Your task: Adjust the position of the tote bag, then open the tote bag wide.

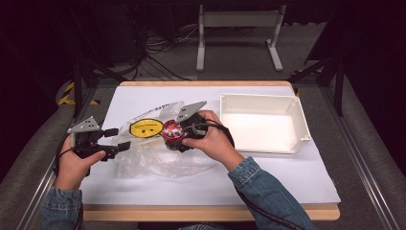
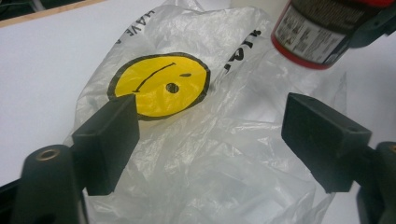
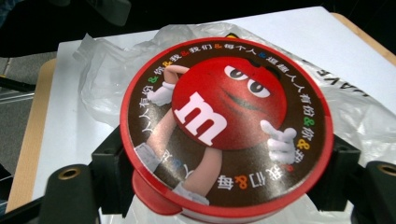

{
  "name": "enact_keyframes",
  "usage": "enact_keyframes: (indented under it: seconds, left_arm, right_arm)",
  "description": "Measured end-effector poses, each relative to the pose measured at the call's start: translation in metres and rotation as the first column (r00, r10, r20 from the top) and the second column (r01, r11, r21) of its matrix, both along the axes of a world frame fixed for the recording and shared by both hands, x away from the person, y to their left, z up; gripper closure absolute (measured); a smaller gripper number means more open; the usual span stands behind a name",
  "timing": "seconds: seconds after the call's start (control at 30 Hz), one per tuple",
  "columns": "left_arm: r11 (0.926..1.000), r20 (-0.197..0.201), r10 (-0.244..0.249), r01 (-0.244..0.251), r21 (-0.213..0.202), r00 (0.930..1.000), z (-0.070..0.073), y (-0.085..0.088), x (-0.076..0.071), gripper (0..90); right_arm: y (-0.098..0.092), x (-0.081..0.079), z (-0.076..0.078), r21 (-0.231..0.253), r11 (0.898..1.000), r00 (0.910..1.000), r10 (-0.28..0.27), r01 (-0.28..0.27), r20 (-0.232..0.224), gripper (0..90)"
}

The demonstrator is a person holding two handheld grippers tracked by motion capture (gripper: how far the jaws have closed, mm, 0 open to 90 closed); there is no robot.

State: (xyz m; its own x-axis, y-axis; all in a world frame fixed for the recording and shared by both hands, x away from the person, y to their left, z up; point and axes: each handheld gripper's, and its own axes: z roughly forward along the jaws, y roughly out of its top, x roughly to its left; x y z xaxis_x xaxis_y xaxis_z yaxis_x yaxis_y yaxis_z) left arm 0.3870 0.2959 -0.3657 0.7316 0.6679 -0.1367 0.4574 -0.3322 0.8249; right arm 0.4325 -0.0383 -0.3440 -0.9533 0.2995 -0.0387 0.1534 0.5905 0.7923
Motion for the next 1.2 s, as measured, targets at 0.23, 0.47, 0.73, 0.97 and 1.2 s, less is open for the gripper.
enact_keyframes:
  seconds: [0.23, 0.47, 0.73, 0.97, 1.2]
  left_arm:
    - [0.9996, -0.029, 0.027, -0.027, -0.004, 0.9992, -0.002, 0.001, 0.002, 16.2]
    - [0.9994, -0.043, 0.034, -0.033, 0.005, 0.9985, -0.005, 0.001, 0.004, 13.8]
    - [0.9989, -0.053, 0.048, -0.048, -0.004, 0.9975, -0.007, 0.005, 0.004, 9.3]
    - [0.9989, -0.052, 0.047, -0.047, 0.004, 0.9975, -0.008, 0.006, 0.005, 8.6]
    - [0.9984, -0.047, 0.056, -0.056, 0.006, 0.9973, -0.009, 0.011, 0.005, 7.8]
  right_arm:
    - [-0.013, 0.002, 0.014, 0.021, 1.0, 0.9998, -0.021, 0.021, 0.002, 24.8]
    - [-0.028, 0.007, 0.024, 0.028, 0.998, 0.9984, -0.056, 0.056, 0.009, 24.8]
    - [-0.043, 0.012, 0.034, 0.029, 0.996, 0.9965, -0.083, 0.082, 0.014, 24.8]
    - [-0.059, 0.017, 0.039, 0.029, 0.994, 0.994, -0.108, 0.108, 0.016, 24.8]
    - [-0.084, 0.024, 0.043, 0.033, 0.991, 0.9914, -0.129, 0.128, 0.023, 24.8]
